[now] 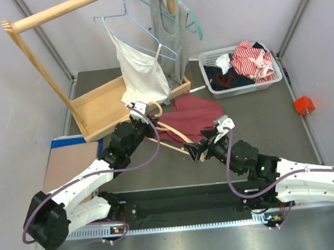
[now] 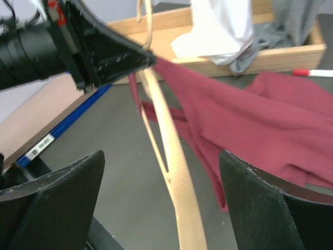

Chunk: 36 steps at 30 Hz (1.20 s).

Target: Place the tank top on the hanger

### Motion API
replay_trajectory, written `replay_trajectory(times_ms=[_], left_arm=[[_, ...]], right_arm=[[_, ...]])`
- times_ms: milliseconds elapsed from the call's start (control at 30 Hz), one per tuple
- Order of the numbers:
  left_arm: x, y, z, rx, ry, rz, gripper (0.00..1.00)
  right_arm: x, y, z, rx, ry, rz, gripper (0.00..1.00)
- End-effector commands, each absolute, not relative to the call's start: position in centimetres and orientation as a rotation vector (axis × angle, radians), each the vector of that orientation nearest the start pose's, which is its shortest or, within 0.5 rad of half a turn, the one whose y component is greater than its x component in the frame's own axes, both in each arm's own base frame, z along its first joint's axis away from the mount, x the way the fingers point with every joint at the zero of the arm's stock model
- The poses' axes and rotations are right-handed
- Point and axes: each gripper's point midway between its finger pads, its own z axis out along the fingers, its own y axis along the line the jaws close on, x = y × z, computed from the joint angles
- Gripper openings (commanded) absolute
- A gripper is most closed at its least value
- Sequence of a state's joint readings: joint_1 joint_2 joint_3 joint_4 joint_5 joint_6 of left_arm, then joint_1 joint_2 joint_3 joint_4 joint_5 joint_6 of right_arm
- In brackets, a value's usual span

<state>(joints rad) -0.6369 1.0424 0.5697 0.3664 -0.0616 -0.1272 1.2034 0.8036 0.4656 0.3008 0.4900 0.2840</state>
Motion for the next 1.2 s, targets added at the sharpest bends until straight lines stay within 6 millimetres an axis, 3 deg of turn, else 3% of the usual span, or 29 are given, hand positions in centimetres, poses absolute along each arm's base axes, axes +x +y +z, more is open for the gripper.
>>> replay_trajectory(times_ms=[0,67,100,133,200,267,300,367,600,700,967,1167], left_arm=[[31.1,-21.2,24.7,0.342,1.534,-0.492,0.00],[31.0,-21.1,24.7,0.334,1.530,-0.495,0.00],[31.0,-21.2,24.7,0.337,1.531,-0.497,0.00],[30.9,-21.2,24.6,0.337,1.531,-0.499,0.00],[30.7,-21.3,24.7,0.346,1.525,-0.511,0.00],[30.3,-21.5,24.6,0.362,1.518,-0.523,0.00],[30.1,-21.6,25.1,0.366,1.497,-0.535,0.00],[29.8,-21.6,25.0,0.378,1.490,-0.544,0.00],[29.8,-21.4,25.1,0.368,1.489,-0.537,0.00],[29.8,-21.3,25.0,0.365,1.491,-0.533,0.00],[29.8,-21.2,25.0,0.363,1.491,-0.528,0.00],[29.8,-21.1,25.1,0.359,1.487,-0.525,0.00]], right_arm=[[19.9,24.4,27.2,-0.215,1.612,0.679,0.91],[20.6,23.8,25.5,-0.212,1.699,0.623,0.90],[22.0,23.3,24.8,-0.180,1.734,0.592,0.90],[22.5,22.7,22.9,-0.186,1.800,0.555,0.89],[24.4,21.6,19.8,-0.128,1.901,0.558,0.87],[25.4,21.1,18.5,-0.083,1.932,0.600,0.84],[25.8,20.7,16.7,-0.083,1.974,0.615,0.83],[26.2,21.2,16.5,-0.090,1.967,0.642,0.82],[26.5,23.1,11.2,-0.193,2.116,0.619,0.75],[26.5,23.6,9.6,-0.223,2.157,0.622,0.73],[26.4,25.4,8.0,-0.285,2.201,0.635,0.72],[26.7,25.6,6.2,-0.292,2.265,0.515,0.70]])
